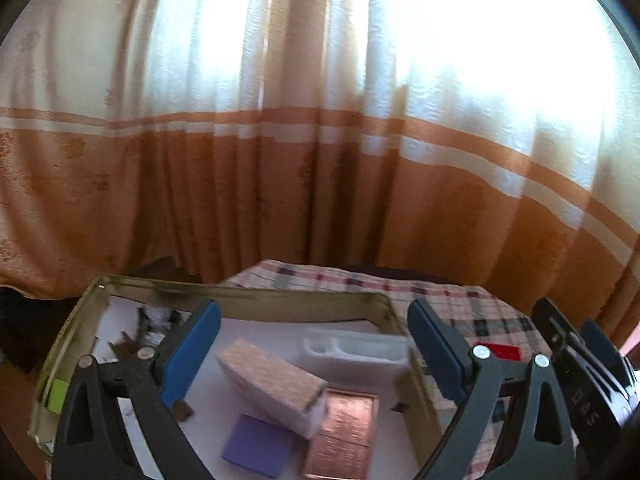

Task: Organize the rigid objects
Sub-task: 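Lift both grippers from the tray and move toward the teal and red bricks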

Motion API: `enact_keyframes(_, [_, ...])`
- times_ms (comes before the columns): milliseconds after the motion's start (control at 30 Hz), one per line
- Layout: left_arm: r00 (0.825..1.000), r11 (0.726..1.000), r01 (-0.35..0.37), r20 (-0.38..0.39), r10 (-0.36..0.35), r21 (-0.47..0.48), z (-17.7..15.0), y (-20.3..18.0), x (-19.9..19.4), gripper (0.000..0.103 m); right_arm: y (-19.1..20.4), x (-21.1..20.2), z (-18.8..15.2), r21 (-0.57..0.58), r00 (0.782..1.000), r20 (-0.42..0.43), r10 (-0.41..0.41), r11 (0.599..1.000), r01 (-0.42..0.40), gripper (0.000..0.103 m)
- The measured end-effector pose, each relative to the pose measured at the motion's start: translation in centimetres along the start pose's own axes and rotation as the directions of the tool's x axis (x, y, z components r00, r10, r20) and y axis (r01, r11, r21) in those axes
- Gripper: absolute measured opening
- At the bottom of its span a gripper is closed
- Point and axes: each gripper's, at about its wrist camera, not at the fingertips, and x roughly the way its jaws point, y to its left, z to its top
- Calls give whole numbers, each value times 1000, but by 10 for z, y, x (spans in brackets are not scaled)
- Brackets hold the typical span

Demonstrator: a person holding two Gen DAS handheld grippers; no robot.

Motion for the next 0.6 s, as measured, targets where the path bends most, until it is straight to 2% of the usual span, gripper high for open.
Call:
enact_keyframes(300, [998,998,66,-16,-66,5,-6,-12,0,96,-23,2,1,22,998,-15,-62,998,63,88])
enact_keyframes(600, [992,988,123,9,-125,92,-14,-41,-9,96,-40,6,0,36,995,-47,-92,995,94,88])
